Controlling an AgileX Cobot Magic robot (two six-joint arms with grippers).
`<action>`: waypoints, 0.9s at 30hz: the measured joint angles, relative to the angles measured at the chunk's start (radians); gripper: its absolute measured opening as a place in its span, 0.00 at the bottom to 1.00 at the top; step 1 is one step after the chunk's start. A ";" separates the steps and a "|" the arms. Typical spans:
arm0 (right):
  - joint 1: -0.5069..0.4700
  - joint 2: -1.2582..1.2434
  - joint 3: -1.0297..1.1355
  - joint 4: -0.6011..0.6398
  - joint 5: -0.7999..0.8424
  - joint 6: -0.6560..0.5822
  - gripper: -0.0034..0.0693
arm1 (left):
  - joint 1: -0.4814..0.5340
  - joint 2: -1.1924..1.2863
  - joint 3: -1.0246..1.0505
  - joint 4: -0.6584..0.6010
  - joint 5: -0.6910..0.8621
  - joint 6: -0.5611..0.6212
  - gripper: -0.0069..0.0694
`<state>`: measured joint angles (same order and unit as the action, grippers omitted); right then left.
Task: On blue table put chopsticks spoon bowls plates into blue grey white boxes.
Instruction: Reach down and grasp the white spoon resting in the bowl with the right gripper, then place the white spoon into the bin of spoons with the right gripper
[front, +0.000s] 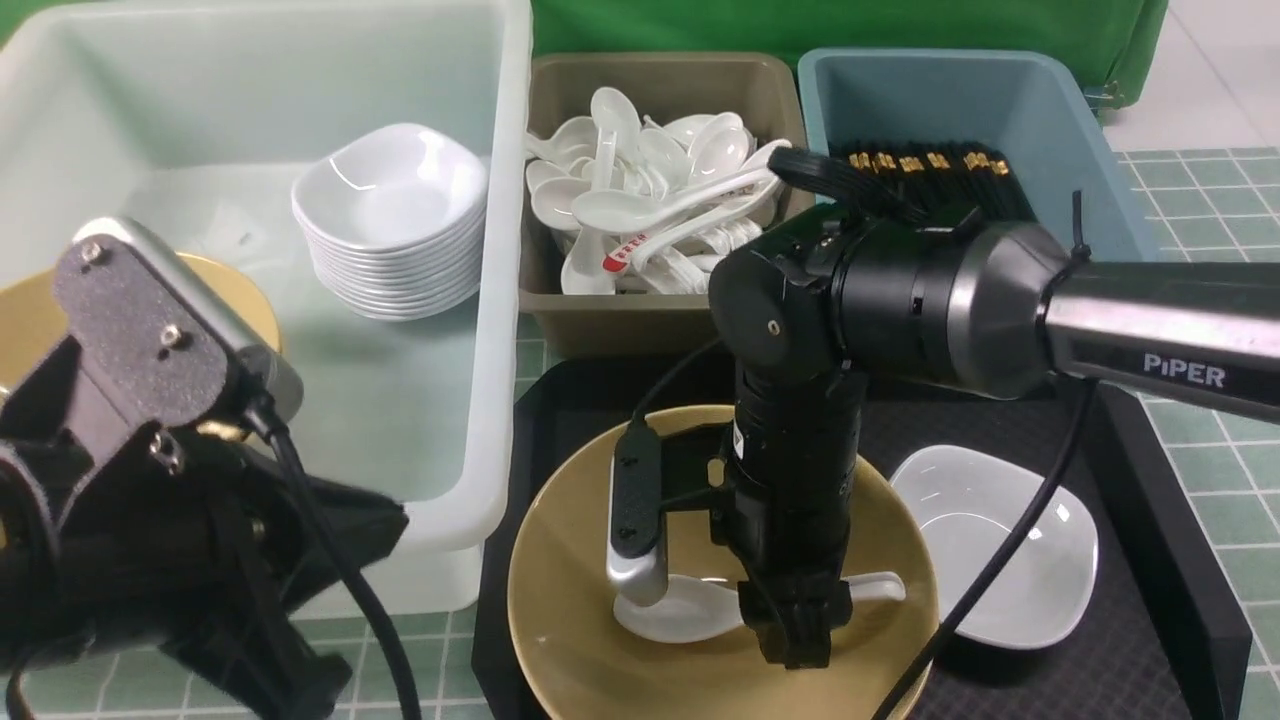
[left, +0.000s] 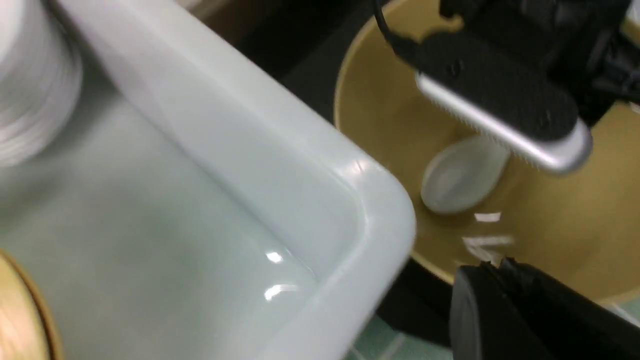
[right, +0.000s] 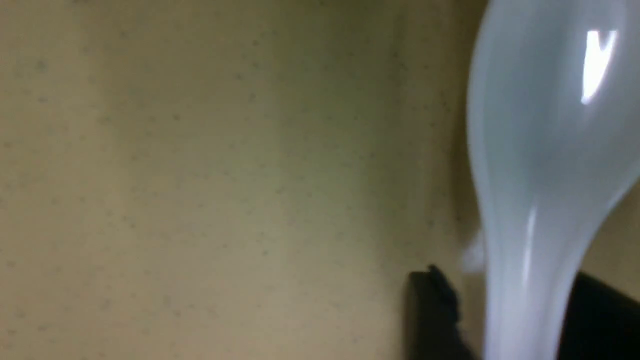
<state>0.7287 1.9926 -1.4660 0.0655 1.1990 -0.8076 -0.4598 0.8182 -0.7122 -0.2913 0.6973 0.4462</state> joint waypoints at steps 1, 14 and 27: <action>0.000 0.000 -0.009 -0.007 0.003 0.007 0.39 | 0.001 0.001 0.000 0.000 -0.019 -0.008 0.07; -0.065 -0.101 -0.321 -0.125 -0.031 0.145 0.28 | 0.325 0.269 -0.336 -0.001 -0.046 -0.139 0.07; -0.275 0.100 -0.453 -0.130 -0.665 0.613 0.37 | 0.307 0.508 -0.447 -0.426 0.205 0.355 0.07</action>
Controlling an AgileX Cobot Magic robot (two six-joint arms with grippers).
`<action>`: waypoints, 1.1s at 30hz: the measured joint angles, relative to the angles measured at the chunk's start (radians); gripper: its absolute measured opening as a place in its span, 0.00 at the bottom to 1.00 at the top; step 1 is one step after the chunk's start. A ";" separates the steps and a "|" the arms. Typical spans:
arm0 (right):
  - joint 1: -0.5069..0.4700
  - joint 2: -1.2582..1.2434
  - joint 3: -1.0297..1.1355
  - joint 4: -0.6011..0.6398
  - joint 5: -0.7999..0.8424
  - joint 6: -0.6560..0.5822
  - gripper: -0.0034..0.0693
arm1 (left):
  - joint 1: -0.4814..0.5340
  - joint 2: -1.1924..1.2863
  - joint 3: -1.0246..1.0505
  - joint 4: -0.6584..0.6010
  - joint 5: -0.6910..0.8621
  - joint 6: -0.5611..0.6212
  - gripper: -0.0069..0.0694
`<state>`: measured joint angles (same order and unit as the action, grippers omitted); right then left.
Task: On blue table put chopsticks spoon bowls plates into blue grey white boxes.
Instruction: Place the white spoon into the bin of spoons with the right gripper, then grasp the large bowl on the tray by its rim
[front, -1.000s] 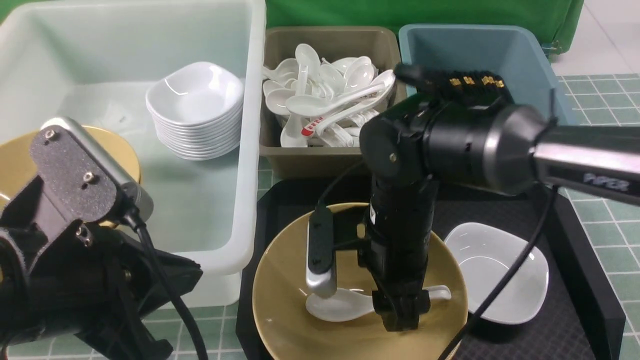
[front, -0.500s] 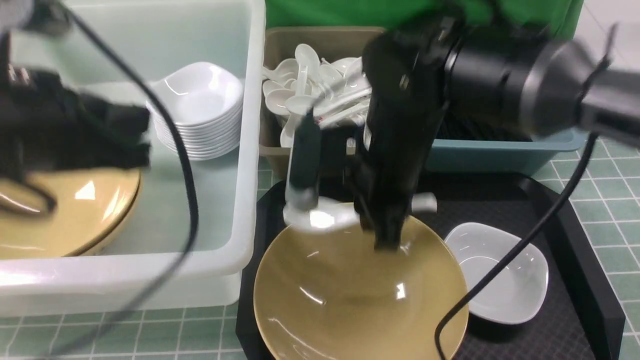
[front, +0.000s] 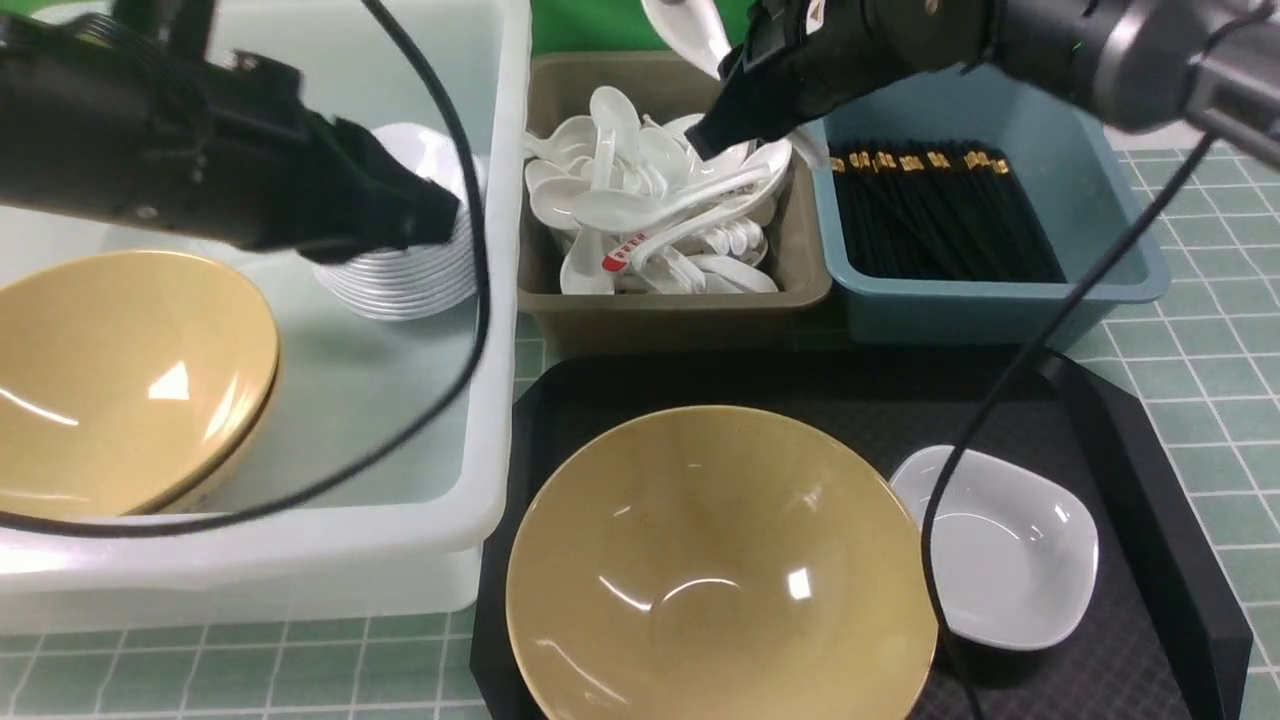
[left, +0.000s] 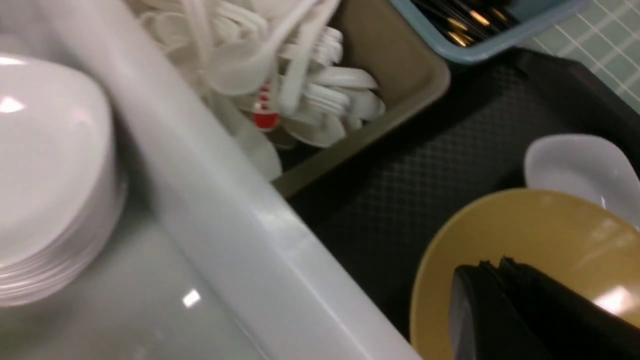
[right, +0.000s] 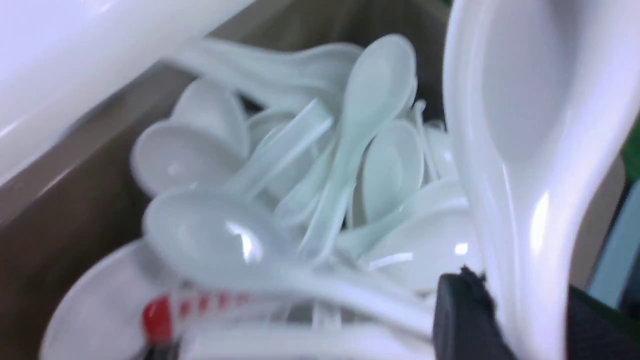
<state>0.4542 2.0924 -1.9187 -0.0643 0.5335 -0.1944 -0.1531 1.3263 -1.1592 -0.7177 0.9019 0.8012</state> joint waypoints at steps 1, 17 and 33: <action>-0.003 0.016 -0.007 0.001 -0.023 0.018 0.44 | -0.008 0.003 -0.001 -0.001 0.012 0.017 0.07; -0.003 -0.135 -0.231 0.051 0.700 -0.080 0.71 | -0.281 0.169 -0.248 0.381 0.151 -0.266 0.12; 0.003 -0.697 0.517 0.191 0.717 -0.154 0.10 | -0.428 0.625 -0.431 0.546 0.104 -0.287 0.74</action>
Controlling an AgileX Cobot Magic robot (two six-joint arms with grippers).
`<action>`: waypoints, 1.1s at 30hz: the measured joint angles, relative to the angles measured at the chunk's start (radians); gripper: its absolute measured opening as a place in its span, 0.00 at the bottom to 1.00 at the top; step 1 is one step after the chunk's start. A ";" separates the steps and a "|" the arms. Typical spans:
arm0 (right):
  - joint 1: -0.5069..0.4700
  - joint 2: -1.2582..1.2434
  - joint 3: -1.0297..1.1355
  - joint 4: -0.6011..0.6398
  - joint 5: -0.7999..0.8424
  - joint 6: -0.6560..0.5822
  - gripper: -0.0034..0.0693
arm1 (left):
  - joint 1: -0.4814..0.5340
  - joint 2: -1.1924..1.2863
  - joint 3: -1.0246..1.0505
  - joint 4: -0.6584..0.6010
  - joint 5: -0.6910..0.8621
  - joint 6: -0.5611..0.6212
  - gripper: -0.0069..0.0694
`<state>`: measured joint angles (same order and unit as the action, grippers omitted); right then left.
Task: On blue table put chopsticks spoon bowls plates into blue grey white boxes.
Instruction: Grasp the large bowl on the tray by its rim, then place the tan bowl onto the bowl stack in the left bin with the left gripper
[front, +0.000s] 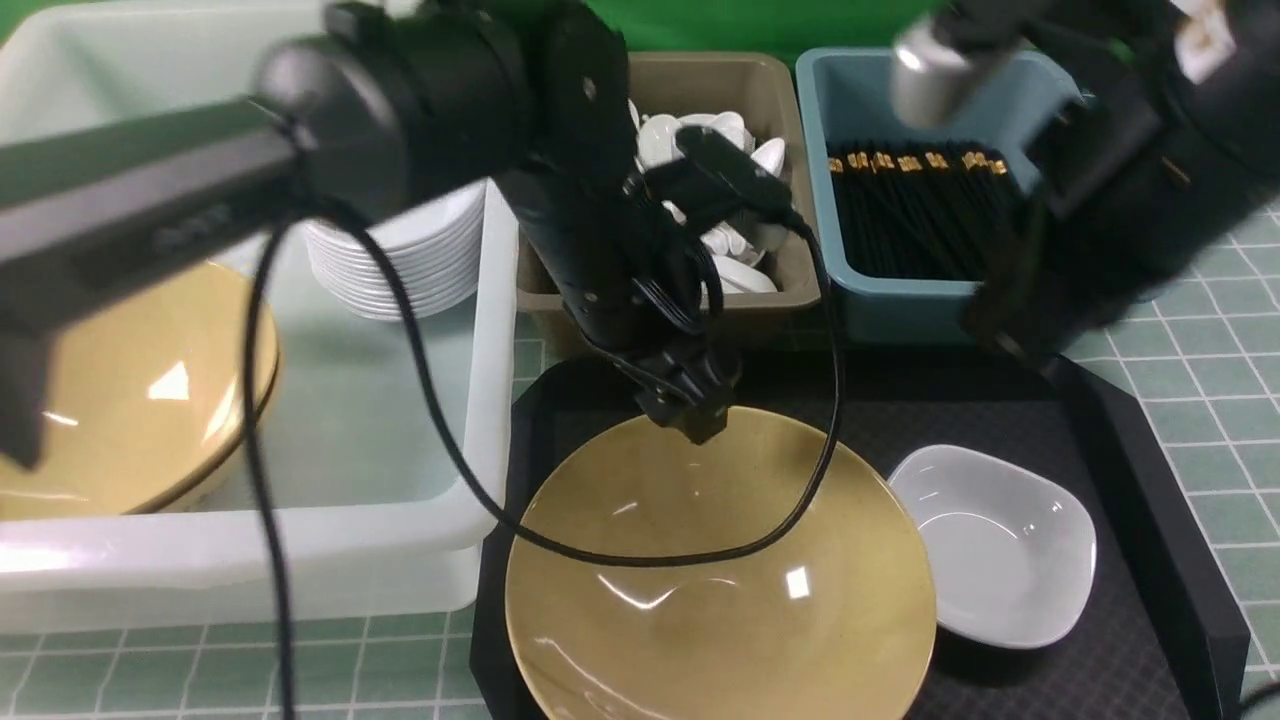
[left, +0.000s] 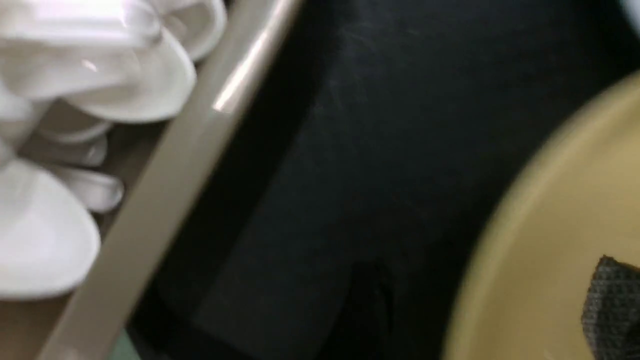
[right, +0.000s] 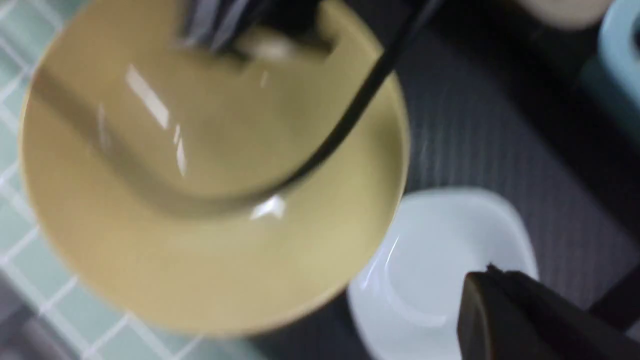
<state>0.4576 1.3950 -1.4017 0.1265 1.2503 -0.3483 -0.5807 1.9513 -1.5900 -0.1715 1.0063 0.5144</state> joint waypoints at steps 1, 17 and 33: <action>0.000 -0.018 0.021 0.000 0.000 0.000 0.10 | 0.000 0.012 0.000 0.000 -0.001 0.002 0.75; 0.119 -0.078 0.047 -0.001 -0.053 -0.104 0.10 | 0.000 -0.014 -0.004 -0.039 0.185 -0.070 0.11; 0.477 0.182 -0.415 -0.085 -0.011 -0.111 0.10 | 0.413 -0.593 0.092 -0.168 0.238 -0.176 0.10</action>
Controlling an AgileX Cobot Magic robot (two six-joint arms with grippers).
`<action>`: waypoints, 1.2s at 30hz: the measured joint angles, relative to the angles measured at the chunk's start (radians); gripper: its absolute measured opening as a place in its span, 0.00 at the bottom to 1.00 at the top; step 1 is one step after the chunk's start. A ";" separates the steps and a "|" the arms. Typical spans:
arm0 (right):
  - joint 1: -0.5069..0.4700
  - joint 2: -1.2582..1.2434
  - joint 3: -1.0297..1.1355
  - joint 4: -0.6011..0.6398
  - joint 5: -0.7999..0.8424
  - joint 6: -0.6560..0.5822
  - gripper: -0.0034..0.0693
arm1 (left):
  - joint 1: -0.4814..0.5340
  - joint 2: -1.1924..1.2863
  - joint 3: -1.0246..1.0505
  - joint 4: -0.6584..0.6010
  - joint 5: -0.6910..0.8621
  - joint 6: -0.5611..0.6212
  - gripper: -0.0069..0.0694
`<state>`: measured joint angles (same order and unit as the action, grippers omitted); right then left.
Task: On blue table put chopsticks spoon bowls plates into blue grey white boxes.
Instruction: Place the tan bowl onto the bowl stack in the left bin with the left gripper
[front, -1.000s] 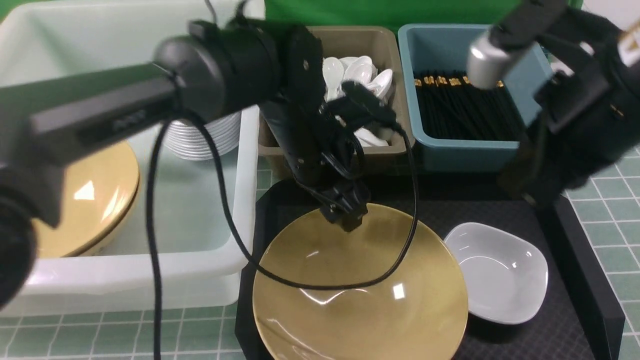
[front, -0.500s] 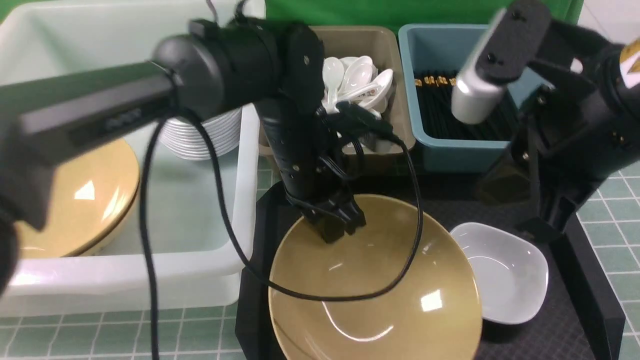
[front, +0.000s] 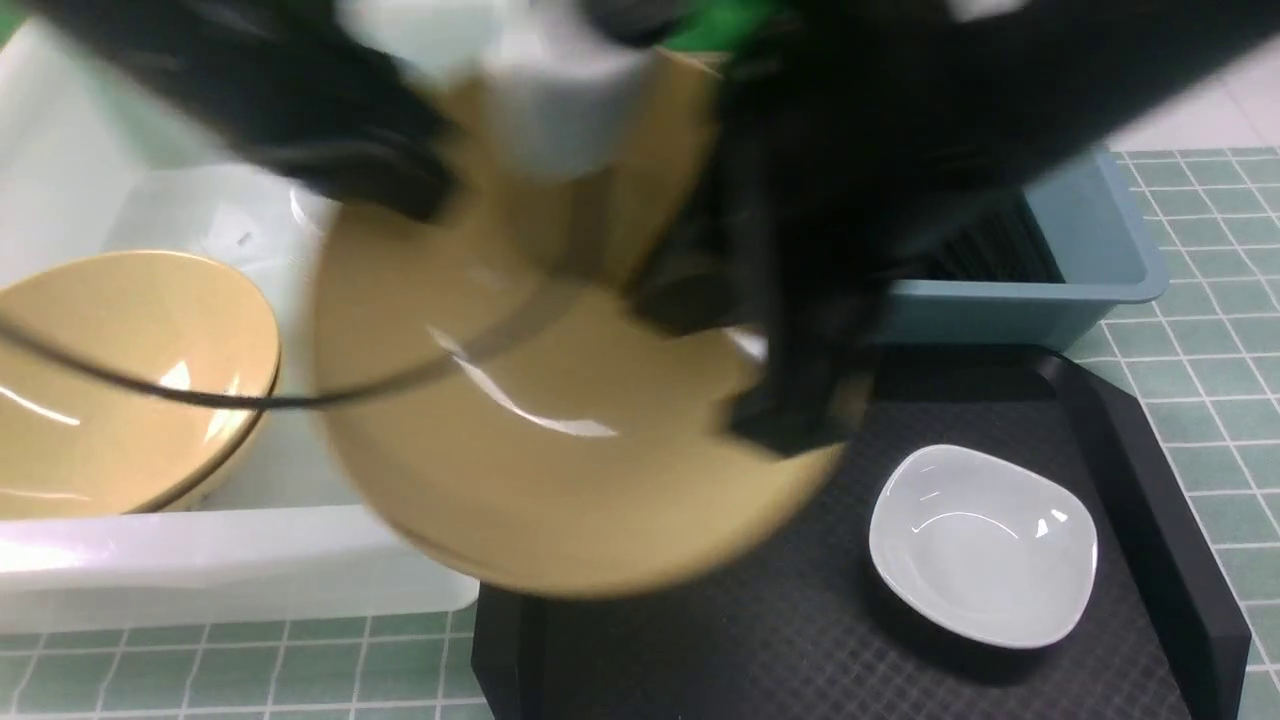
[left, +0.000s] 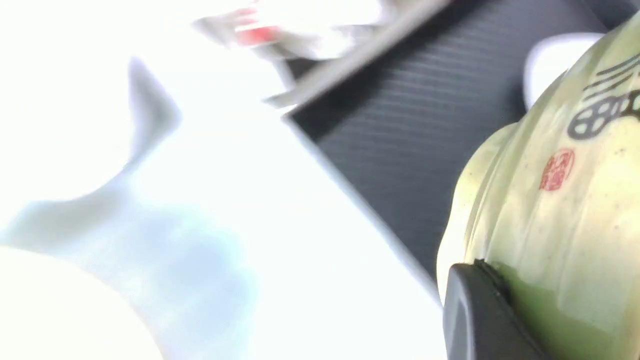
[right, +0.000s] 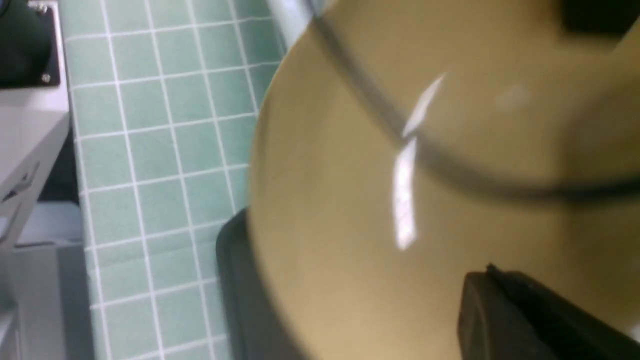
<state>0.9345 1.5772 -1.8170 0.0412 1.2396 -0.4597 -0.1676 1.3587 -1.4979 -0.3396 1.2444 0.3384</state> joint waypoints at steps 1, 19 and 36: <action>0.015 0.031 -0.034 -0.007 0.005 0.001 0.10 | 0.088 -0.042 0.045 -0.008 -0.003 -0.001 0.10; 0.040 0.185 -0.245 -0.036 0.023 -0.018 0.11 | 0.728 0.033 0.390 -0.135 -0.351 -0.013 0.10; 0.016 0.185 -0.245 -0.036 0.023 -0.035 0.11 | 0.728 0.115 0.307 0.014 -0.292 -0.020 0.78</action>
<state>0.9506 1.7624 -2.0621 0.0056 1.2627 -0.4949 0.5608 1.4734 -1.1908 -0.3256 0.9526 0.3183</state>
